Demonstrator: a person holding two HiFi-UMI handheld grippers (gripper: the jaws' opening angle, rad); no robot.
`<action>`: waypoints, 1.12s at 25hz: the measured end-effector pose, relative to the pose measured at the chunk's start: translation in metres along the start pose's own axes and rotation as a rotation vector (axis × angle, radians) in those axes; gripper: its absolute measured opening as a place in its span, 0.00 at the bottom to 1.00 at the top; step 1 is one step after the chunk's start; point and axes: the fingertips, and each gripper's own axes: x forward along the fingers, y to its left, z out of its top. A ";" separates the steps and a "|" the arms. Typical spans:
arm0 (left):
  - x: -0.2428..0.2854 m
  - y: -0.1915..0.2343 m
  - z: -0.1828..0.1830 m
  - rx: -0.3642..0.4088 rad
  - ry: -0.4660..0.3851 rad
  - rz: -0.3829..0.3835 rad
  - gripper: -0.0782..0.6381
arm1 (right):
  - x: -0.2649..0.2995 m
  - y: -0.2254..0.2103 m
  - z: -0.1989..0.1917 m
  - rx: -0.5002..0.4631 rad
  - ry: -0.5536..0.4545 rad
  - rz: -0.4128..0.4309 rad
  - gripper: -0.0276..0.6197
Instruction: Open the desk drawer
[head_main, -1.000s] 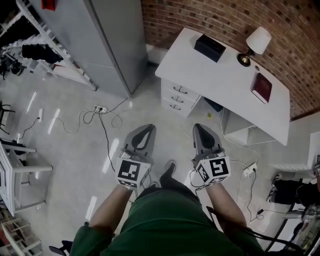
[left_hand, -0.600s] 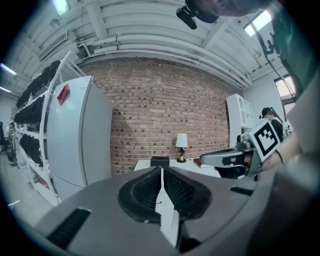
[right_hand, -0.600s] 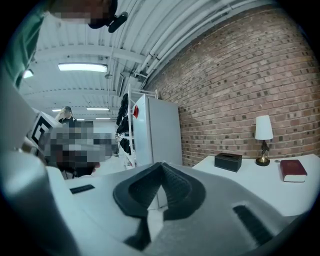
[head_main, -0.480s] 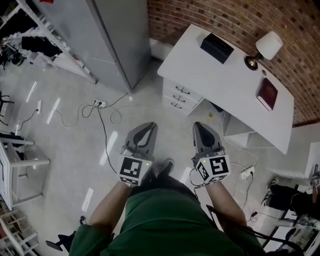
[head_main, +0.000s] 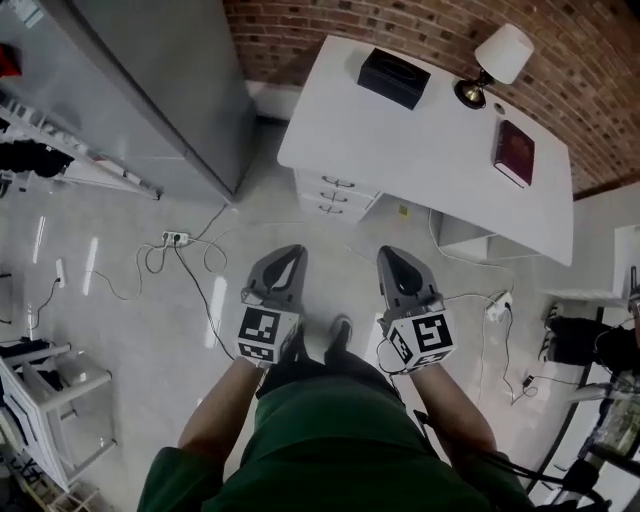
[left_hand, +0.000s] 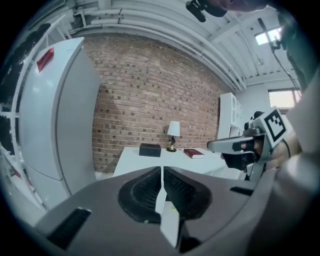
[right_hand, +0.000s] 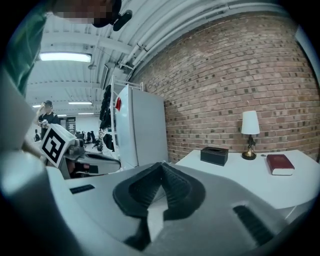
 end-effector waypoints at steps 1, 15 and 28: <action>0.007 0.005 -0.007 -0.004 0.022 -0.021 0.12 | 0.003 -0.002 -0.001 0.003 0.006 -0.020 0.04; 0.075 0.050 -0.078 -0.008 0.234 -0.272 0.12 | 0.041 -0.016 -0.032 0.086 0.077 -0.254 0.04; 0.123 0.058 -0.157 -0.045 0.377 -0.332 0.13 | 0.051 -0.035 -0.112 0.172 0.148 -0.328 0.04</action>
